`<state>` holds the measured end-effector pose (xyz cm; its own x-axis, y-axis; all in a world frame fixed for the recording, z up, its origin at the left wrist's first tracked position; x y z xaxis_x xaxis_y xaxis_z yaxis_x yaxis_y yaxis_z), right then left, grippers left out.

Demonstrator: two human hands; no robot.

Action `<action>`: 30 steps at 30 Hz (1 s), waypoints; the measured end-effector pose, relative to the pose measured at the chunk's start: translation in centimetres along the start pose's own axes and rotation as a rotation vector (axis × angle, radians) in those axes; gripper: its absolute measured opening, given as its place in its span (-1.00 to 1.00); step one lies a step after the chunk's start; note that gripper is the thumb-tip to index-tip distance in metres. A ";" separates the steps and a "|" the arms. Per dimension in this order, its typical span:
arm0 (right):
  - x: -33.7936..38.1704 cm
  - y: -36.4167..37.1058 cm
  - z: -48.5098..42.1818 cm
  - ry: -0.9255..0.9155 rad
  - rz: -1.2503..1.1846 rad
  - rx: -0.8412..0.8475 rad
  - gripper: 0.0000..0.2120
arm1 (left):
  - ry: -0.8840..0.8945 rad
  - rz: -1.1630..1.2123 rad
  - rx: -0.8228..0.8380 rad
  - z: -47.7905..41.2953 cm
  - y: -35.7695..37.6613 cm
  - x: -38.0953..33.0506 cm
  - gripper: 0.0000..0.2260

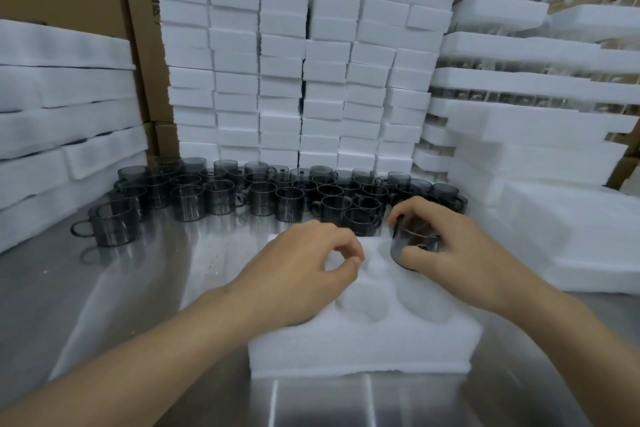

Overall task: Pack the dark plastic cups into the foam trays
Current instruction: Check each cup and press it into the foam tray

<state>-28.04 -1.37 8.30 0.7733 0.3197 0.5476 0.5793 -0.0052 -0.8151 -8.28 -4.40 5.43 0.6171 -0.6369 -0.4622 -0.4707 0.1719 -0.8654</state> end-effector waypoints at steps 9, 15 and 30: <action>-0.1 -0.6 0.1 -0.010 -0.036 0.009 -0.63 | -0.035 -0.015 0.017 0.0 0.2 0.3 -0.86; 0.6 -0.3 0.2 -0.091 0.043 -0.047 -0.47 | -0.029 -0.026 0.028 -0.1 0.3 0.2 -0.85; 1.6 1.1 0.0 -0.133 0.094 0.025 -0.52 | -0.019 -0.014 0.032 -0.1 0.3 0.2 -0.84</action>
<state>-26.21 -0.85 8.27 0.7820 0.4413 0.4402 0.4981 -0.0177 -0.8670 -8.34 -4.53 5.11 0.6358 -0.6247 -0.4534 -0.4414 0.1875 -0.8775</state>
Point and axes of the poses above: each hand's wrist, its own z-axis away from the middle knuckle, its own y-axis out of the palm, x = y × z, the point moved 7 cm from there along -z, towards the middle knuckle, and after that the axes turned 12 degrees about x, right-handed, at the moved point
